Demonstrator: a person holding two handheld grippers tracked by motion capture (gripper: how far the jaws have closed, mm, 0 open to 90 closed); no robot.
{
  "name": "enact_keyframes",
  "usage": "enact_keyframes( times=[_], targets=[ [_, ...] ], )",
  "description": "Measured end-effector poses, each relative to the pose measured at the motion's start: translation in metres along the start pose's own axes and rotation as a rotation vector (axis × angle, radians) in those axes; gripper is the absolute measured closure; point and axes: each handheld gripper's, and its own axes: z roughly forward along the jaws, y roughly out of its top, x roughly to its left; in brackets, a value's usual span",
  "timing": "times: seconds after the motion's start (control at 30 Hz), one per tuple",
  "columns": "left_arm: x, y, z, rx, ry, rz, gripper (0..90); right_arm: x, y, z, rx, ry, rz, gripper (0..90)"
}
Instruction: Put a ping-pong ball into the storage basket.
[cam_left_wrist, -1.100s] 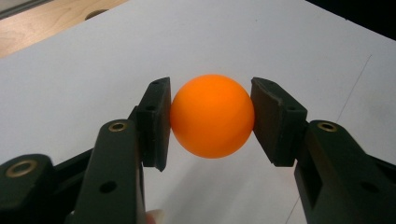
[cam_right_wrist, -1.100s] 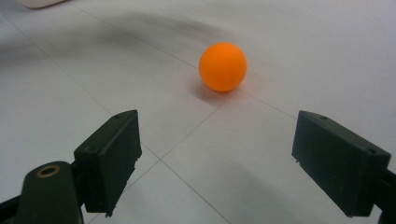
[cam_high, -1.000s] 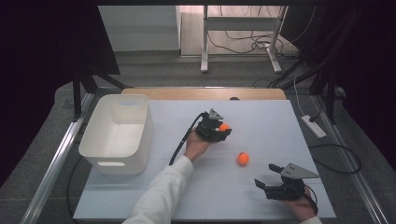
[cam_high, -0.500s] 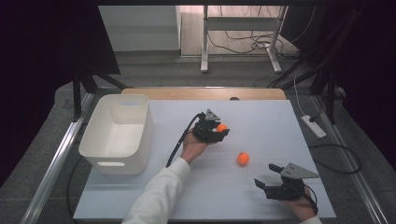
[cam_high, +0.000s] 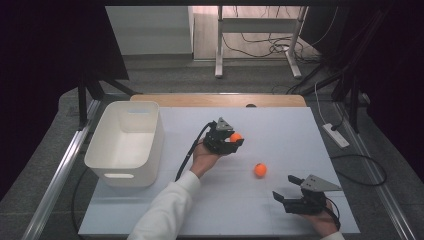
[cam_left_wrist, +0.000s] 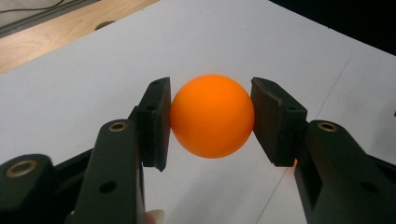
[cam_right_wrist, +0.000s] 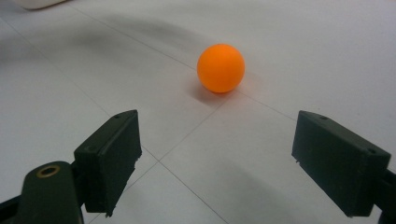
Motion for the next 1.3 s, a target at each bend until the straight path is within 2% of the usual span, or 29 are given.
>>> enact_keyframes(
  times=[0.53,0.83,1.3],
  targets=[
    [0.004,-0.006,-0.016,-0.022,0.005,-0.008,50.6,0.0,0.0,0.0,0.003,-0.003,-0.005,15.2],
    [0.008,-0.009,-0.021,-0.033,-0.005,-0.03,50.4,0.0,0.0,0.0,0.004,-0.006,-0.006,15.2],
    [0.007,-0.009,-0.034,-0.057,-0.004,-0.025,50.3,0.0,0.0,0.0,0.006,-0.009,-0.009,15.2]
  ],
)
